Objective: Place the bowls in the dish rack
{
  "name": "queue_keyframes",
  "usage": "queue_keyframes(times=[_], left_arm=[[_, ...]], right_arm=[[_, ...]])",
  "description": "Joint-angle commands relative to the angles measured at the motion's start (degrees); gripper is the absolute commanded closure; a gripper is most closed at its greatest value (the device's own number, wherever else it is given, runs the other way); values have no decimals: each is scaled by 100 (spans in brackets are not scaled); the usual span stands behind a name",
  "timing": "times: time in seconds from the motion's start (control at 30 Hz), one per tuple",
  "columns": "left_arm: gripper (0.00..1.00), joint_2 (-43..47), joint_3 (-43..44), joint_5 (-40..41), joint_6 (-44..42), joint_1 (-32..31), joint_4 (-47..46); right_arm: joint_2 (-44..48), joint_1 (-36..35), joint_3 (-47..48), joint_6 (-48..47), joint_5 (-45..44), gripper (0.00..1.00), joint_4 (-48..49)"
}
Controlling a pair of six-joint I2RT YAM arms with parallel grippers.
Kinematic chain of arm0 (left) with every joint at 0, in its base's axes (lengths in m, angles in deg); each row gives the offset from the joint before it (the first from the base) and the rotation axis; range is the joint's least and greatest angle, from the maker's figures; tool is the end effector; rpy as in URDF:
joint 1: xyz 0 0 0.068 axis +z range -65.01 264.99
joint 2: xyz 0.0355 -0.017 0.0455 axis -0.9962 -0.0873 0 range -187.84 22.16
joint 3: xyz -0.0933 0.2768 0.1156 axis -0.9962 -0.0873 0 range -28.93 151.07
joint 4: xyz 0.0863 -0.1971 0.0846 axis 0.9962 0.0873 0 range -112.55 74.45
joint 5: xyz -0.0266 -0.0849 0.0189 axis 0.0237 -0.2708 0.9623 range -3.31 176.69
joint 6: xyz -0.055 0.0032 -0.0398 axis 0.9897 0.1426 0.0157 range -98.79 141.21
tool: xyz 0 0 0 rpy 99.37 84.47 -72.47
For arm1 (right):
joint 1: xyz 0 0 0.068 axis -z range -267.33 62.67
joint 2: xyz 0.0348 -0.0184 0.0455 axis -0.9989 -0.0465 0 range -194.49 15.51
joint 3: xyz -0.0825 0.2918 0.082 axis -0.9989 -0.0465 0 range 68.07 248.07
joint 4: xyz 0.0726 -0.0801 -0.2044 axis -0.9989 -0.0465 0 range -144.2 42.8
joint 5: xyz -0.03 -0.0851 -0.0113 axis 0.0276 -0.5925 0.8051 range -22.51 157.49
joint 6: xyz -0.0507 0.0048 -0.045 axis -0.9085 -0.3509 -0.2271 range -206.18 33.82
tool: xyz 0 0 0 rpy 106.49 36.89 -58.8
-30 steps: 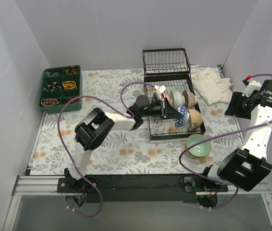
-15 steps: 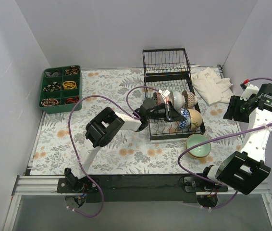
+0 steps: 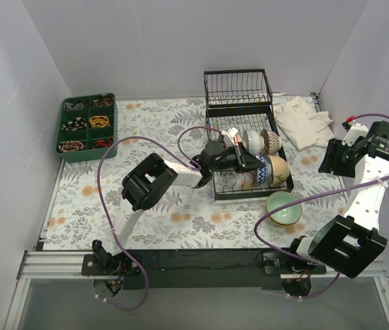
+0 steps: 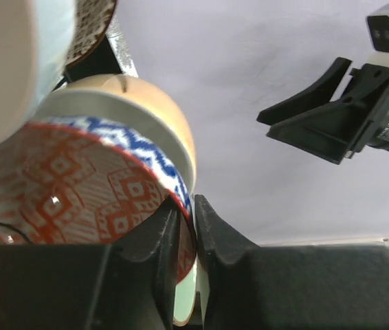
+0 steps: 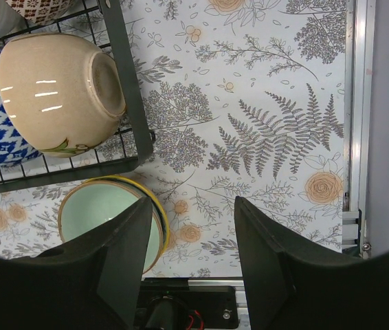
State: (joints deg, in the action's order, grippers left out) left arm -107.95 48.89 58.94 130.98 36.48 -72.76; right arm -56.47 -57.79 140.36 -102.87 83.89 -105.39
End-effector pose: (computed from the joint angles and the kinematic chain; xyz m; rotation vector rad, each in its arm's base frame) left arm 0.3235 -0.4043 0.2122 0.6511 -2.0990 2.1243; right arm 0.1855 -0.0875 0.3591 0.1781 2.5136 0.0493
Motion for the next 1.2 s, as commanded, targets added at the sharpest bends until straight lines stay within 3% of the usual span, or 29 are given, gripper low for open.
queue_keyframes(times=[0.0,0.17,0.33,0.53,0.73,0.97,1.07,1.13,1.17], left_arm=[[83,450,-118,410,158,-44,548],[78,591,-215,446,141,-36,610],[62,723,-189,375,-202,-18,679],[48,995,391,902,-1255,8,2630],[47,1426,103,824,-1660,149,3017],[46,2418,-293,710,-2757,342,3790],[47,3147,-844,263,-3742,351,3757],[46,3647,-1154,-903,-4558,342,3195],[46,3711,-1051,-1386,-4901,308,3402]], right_arm=[[27,-1,13,-45,-41,40,54],[70,-1,-13,-45,-41,40,54],[185,8,-162,-45,-58,40,45],[264,8,-163,-54,-50,40,27],[264,8,-84,-107,-14,40,19],[334,8,-75,-221,-120,40,-43],[326,104,126,-54,-85,40,-52],[212,245,590,60,142,40,-104],[89,384,793,113,248,41,-148]])
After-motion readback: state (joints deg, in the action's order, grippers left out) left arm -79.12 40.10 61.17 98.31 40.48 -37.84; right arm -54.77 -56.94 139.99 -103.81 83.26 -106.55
